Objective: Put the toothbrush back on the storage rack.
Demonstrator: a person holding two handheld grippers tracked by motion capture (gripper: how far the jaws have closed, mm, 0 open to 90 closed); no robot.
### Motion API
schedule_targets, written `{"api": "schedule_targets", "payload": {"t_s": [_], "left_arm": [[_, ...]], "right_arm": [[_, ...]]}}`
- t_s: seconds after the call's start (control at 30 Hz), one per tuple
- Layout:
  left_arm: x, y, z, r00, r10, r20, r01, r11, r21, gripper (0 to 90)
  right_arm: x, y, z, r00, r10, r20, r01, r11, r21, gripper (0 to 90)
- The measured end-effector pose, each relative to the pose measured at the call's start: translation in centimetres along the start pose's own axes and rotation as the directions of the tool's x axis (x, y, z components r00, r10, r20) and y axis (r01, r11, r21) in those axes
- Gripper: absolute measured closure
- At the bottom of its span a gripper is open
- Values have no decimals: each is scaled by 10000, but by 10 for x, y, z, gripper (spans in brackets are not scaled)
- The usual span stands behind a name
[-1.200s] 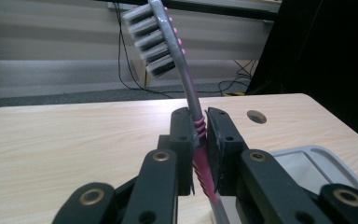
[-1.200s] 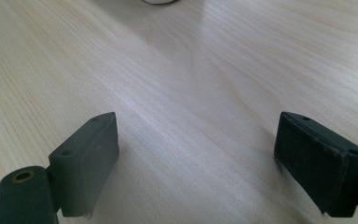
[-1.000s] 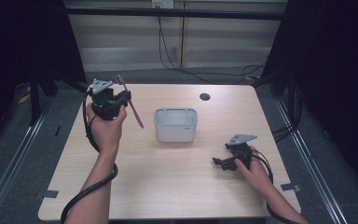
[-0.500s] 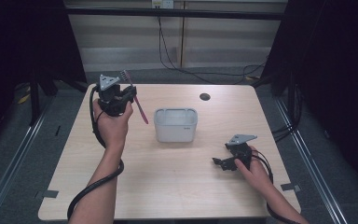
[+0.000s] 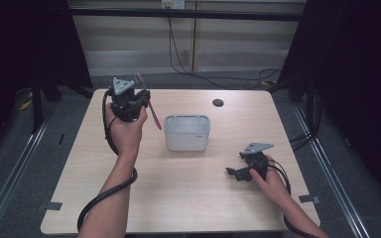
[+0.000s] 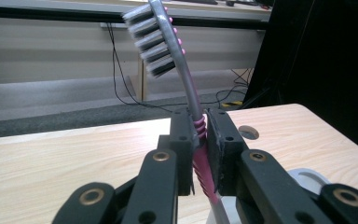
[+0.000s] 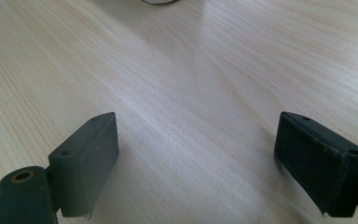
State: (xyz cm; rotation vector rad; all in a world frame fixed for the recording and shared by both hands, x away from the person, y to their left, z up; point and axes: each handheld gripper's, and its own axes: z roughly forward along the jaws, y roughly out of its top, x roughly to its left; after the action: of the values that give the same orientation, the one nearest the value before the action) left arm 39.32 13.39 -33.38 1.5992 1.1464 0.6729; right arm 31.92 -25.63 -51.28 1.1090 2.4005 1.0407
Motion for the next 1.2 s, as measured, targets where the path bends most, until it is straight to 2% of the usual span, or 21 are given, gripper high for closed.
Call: {"api": "schedule_targets", "payload": {"t_s": [0.43, 1.2], "left_arm": [[-9, 2, 9, 10000, 82, 21, -82, 9999, -79, 813], [-17, -5, 20, 9997, 246, 18, -245, 9996, -136, 812]], "right_arm": [[0, 0, 0, 10000, 21, 4, -21, 10000, -8, 133], [0, 0, 0, 10000, 0, -1, 0, 10000, -2, 133]]}}
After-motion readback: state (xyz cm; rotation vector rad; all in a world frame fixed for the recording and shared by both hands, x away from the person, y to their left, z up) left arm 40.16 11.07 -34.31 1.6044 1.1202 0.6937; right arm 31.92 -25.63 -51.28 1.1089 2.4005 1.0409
